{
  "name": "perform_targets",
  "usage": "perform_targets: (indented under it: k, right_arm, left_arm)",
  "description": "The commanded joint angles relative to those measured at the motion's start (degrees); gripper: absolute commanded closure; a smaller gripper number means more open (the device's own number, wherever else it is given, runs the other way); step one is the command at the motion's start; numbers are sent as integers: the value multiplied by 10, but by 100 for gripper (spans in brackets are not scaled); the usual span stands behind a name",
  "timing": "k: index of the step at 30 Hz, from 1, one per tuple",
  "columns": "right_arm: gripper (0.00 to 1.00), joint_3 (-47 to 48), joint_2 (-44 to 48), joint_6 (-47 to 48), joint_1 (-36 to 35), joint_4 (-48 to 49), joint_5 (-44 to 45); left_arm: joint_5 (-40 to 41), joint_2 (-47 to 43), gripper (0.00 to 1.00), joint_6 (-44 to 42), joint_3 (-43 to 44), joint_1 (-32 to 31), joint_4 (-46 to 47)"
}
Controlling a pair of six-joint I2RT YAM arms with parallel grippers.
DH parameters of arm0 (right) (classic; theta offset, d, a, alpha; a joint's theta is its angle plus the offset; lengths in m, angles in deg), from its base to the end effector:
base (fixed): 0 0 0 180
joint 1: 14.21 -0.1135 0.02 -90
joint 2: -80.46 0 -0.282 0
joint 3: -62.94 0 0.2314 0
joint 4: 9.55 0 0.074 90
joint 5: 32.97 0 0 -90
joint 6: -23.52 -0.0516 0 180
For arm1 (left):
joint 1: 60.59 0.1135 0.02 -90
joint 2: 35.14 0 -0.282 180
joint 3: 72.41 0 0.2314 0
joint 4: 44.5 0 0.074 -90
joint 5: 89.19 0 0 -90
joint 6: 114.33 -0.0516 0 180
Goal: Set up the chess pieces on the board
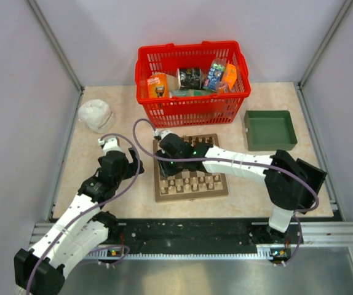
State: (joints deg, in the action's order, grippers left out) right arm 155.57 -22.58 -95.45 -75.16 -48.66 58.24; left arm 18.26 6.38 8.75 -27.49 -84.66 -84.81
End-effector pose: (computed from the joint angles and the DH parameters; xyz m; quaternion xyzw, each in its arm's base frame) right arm 0.1917 0.3428 0.2509 -0.2549 0.9029 0.2374 0.2518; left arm 0.1327 -0.0423 0.2402 -0.1370 0.8762 -0.0921 0.4528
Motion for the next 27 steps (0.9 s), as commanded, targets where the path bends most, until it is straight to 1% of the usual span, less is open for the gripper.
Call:
perform_targets:
  k: [1, 11, 16, 22, 25, 27]
  right_arm:
    - [65, -10, 67, 7, 15, 8, 30]
    - [63, -101, 175, -6, 83, 12, 51]
    - [62, -139, 217, -15, 129, 14, 49]
    - [61, -160, 249, -16, 180, 16, 33]
    - [57, -158, 255, -16, 201, 10, 27]
    - [57, -154, 254, -18, 210, 6, 27]
  left_arm:
    - [-1, 3, 1, 4, 26, 3, 7]
    - [9, 22, 1, 22, 54, 3, 5]
    - [20, 30, 1, 29, 79, 3, -6]
    - [21, 45, 1, 44, 96, 4, -3]
    - [18, 68, 1, 52, 118, 3, -12]
    - [19, 86, 1, 53, 135, 4, -14]
